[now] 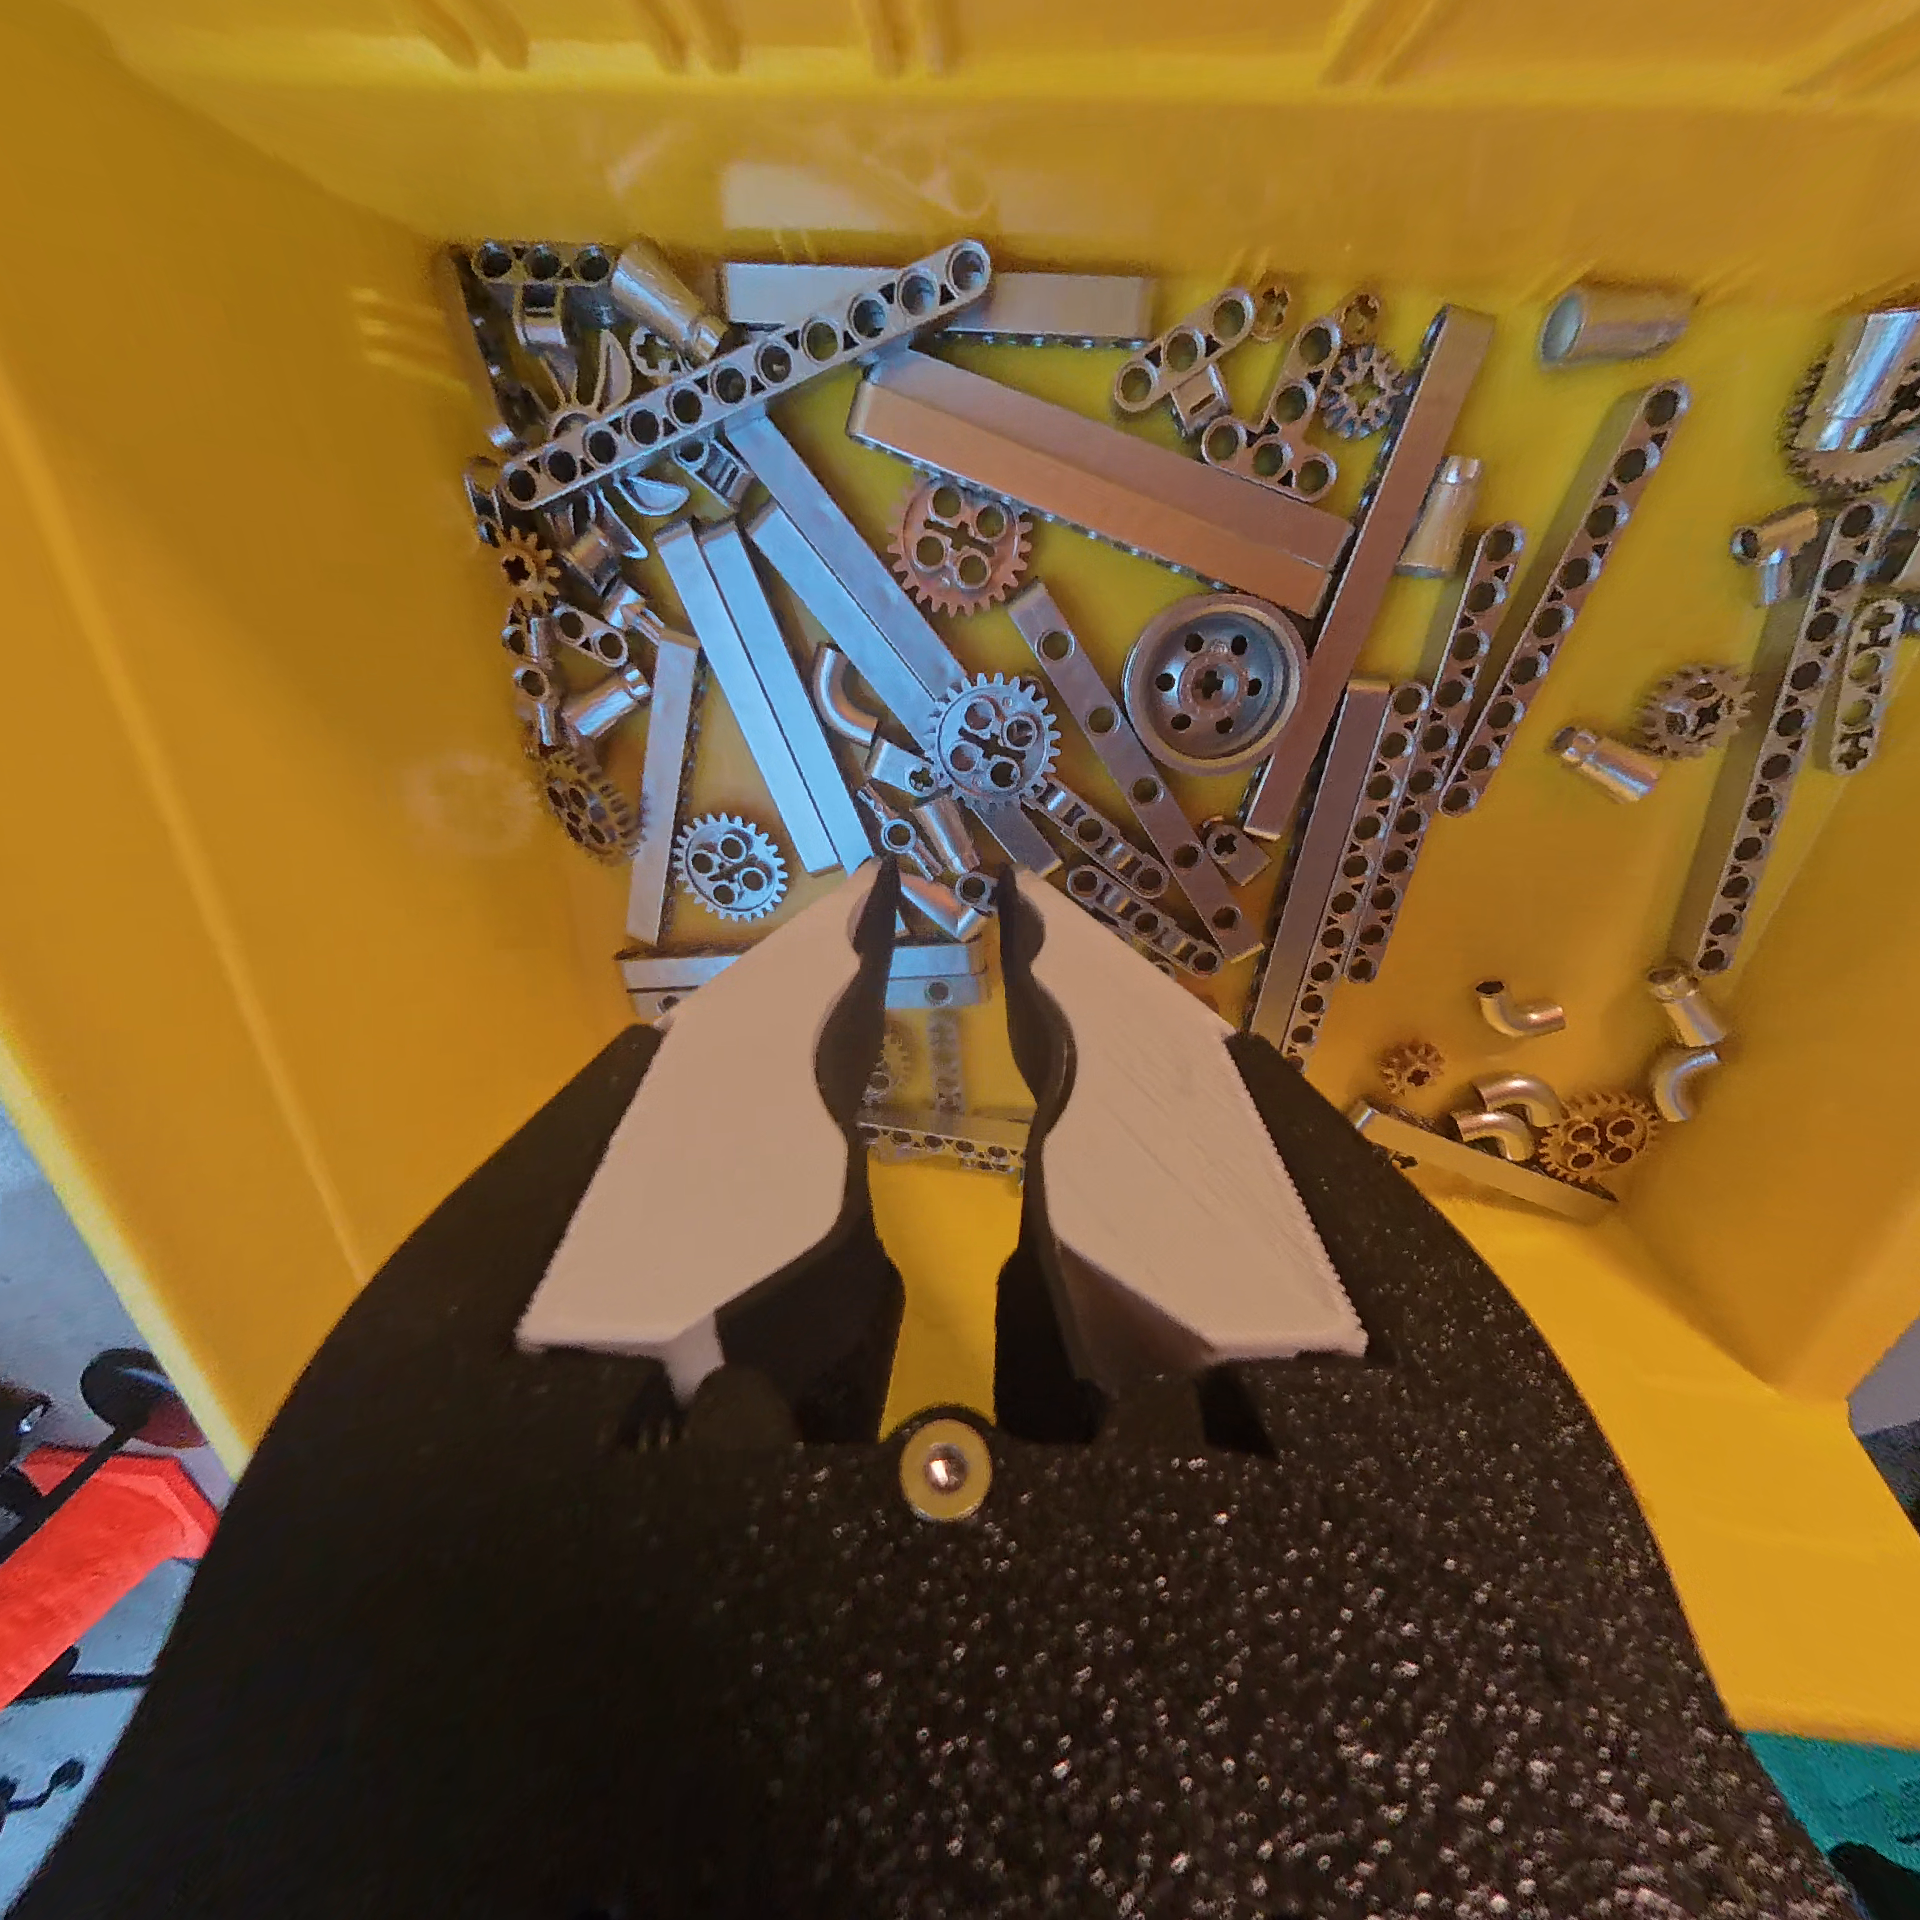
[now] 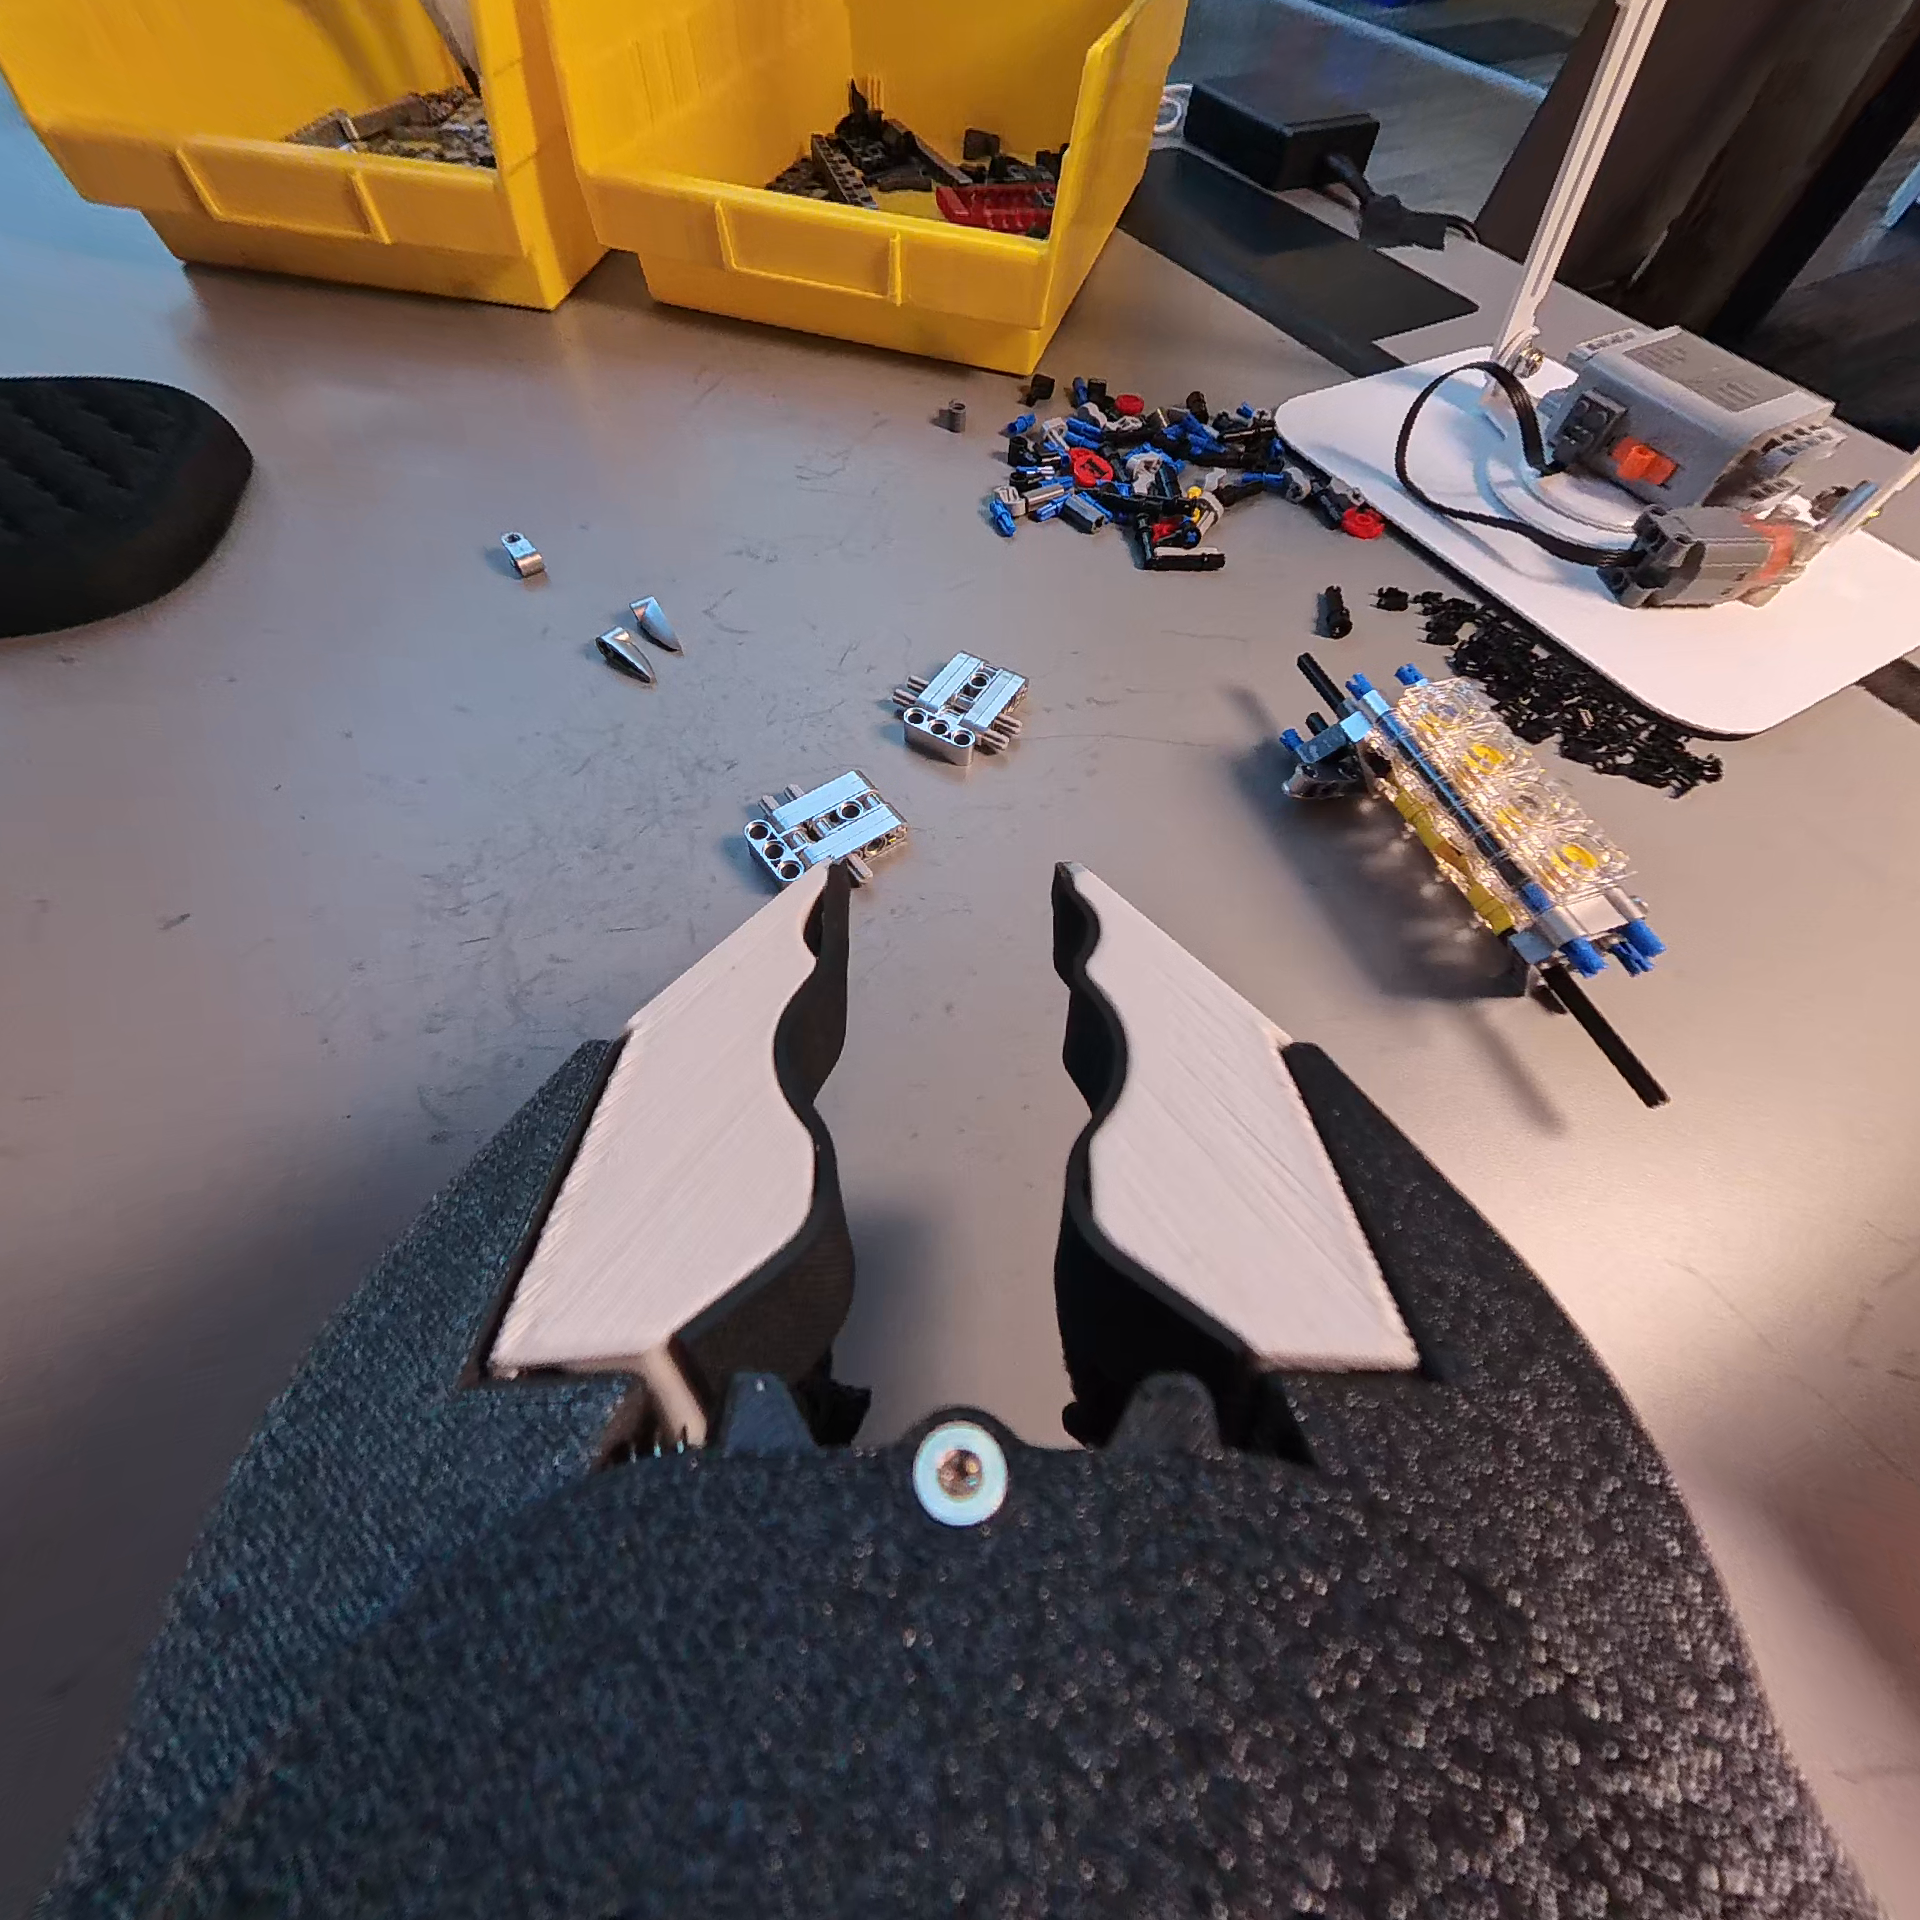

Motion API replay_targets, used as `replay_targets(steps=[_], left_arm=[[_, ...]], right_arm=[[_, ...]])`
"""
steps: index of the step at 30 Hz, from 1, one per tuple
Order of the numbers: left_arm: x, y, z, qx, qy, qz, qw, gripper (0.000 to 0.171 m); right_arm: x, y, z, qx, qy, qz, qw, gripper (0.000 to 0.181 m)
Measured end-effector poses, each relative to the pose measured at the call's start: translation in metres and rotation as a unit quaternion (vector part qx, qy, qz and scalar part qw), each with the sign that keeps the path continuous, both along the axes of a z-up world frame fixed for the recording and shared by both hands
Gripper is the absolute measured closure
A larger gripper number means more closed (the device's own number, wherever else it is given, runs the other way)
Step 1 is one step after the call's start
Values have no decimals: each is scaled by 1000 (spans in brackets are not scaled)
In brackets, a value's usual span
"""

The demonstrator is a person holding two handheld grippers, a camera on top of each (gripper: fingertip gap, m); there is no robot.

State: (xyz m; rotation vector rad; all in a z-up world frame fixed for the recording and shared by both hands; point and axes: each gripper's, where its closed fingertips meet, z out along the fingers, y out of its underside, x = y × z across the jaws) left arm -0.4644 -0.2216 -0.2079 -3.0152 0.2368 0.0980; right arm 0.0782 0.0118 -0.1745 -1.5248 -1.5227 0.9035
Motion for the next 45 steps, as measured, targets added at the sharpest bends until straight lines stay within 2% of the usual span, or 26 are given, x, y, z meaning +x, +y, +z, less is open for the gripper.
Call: replay_targets(steps=[3,4,8,13,19,25,30,34,37,39,41,43,45], left_arm=[[-5,-1,-11,-21,16,-6,1000,155],[-6,-3,-13,-27,15,-8,999,161],[-1,-14,-14,-58,-17,-3,998,171],[15,-40,-14,-115,-66,-9,991,171],[-9,-22,-1,-46,-23,26,998,167],[-7,-24,-15,-64,-30,40,997,158],[-5,-22,-22,-74,-28,41,996,162],[-4,-24,-19,-82,-19,29,996,165],[3,-20,-1,-59,-14,22,998,165],[24,-3,27,-5,-14,2,1000,165],[69,20,59,56,-21,-48,997,165],[139,41,80,103,-38,-131,985,165],[218,57,85,134,-58,-217,965,164]], right_arm=[[0,0,0,0,-1,-1,1000,143],[0,0,0,0,-1,-1,1000,143],[0,1,0,0,1,-3,1000,143],[0,0,0,0,-1,0,1000,143],[0,0,0,-2,1,0,1000,143],[0,1,0,0,2,-2,1000,143],[0,1,0,-2,2,-3,1000,143],[0,1,1,0,5,-3,1000,143],[1,1,4,2,12,-5,1000,143],[2,2,5,1,16,-6,1000,143],[1,2,4,-2,13,-4,1000,143],[0,0,2,1,8,-2,1000,143],[0,-1,1,6,5,3,1000,143]])
